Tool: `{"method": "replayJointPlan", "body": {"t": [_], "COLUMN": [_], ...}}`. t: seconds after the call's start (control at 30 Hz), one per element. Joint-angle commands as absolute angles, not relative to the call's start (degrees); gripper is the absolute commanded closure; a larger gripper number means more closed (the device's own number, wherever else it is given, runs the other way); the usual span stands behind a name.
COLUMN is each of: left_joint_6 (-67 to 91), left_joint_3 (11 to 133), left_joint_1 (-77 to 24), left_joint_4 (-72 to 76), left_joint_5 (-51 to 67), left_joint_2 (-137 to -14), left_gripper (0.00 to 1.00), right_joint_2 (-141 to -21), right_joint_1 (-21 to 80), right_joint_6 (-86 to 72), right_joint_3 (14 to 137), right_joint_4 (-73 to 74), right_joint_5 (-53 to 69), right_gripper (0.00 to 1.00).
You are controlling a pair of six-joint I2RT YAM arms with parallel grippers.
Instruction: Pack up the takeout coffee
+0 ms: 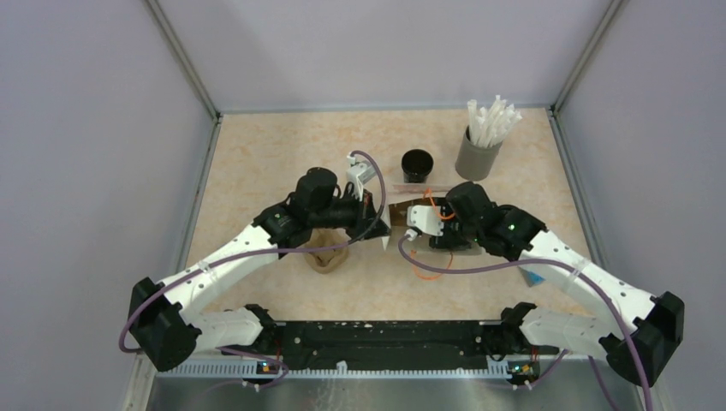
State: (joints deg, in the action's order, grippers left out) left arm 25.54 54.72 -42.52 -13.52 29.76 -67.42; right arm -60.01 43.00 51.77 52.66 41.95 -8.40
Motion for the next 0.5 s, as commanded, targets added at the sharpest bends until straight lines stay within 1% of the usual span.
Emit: {"method": "replayJointPlan", "body": {"t": [0.0, 0.23, 0.47], "left_joint_6": [27.27, 28.96, 31.95], "left_joint_3": [57.59, 58.38, 61.4], "left_joint_1": [-42.63, -42.63, -42.57], "left_joint_4": [-10.33, -9.72, -10.91], "left_joint_5": [30.47, 30.02, 29.89], "left_joint_2": [-67.72, -68.8, -69.98], "left_gripper": [1.0, 1.0, 1.0], "right_joint_2": [-58.16, -56.27, -56.01], "right_joint_1": [44.02, 44.32, 44.3], "right_joint_6": [48.16, 45.03, 40.93], "right_joint_3": [58.22, 60.05, 66.12], "right_joint_4": [44.96, 47.18, 49.56], "right_joint_5": [-6.61, -6.67, -5.1], "right_gripper": [0.4, 0.45, 0.48]}}
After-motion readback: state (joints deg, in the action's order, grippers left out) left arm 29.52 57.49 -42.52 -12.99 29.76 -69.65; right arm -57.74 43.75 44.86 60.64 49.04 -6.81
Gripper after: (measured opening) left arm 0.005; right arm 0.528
